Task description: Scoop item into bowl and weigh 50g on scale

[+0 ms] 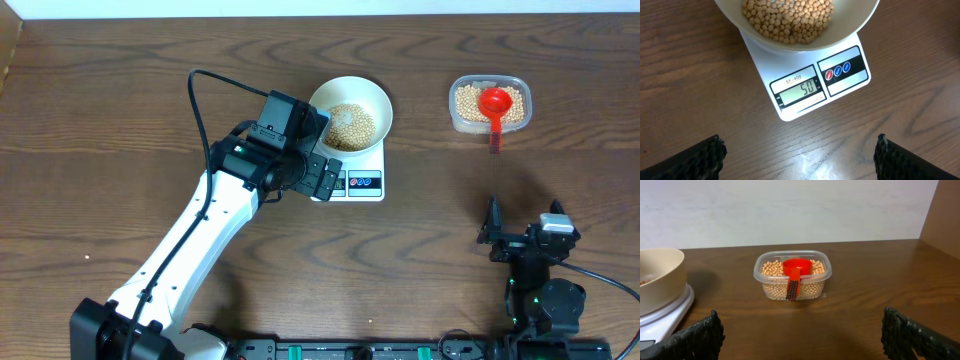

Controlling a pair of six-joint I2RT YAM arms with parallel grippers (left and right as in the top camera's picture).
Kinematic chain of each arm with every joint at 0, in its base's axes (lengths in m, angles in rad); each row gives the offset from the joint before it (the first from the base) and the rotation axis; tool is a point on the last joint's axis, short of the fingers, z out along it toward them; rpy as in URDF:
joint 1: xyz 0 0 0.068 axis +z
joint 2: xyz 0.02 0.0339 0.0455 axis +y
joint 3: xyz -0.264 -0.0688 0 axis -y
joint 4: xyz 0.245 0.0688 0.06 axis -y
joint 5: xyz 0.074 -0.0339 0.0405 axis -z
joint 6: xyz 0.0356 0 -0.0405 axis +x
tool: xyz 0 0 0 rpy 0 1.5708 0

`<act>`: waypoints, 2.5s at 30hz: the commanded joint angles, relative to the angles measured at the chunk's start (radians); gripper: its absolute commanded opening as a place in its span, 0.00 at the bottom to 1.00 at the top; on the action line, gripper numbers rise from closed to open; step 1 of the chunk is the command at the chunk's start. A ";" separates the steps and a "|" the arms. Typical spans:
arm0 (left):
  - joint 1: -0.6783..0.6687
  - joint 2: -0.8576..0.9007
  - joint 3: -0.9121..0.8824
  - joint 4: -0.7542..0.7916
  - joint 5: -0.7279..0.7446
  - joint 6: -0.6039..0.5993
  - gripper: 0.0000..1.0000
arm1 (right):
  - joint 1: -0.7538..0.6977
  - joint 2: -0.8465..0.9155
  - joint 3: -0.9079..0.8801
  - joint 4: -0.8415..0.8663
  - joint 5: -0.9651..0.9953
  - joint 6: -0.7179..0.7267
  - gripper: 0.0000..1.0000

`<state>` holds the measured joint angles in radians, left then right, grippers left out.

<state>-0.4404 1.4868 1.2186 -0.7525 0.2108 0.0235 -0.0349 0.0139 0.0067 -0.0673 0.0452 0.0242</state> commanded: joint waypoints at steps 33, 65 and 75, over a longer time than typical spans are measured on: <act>0.234 -0.669 -0.217 0.064 -0.222 0.035 0.98 | 0.003 -0.003 -0.001 -0.003 0.016 -0.015 0.99; 0.503 -1.478 -1.215 0.864 -0.222 0.167 0.98 | 0.003 -0.003 -0.001 -0.004 0.016 -0.015 0.99; 0.502 -1.485 -1.215 0.678 -0.220 0.132 0.98 | 0.003 -0.003 -0.001 -0.003 0.016 -0.015 0.99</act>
<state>0.0574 0.0109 0.0132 -0.0193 0.0013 0.1783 -0.0349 0.0143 0.0067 -0.0669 0.0498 0.0174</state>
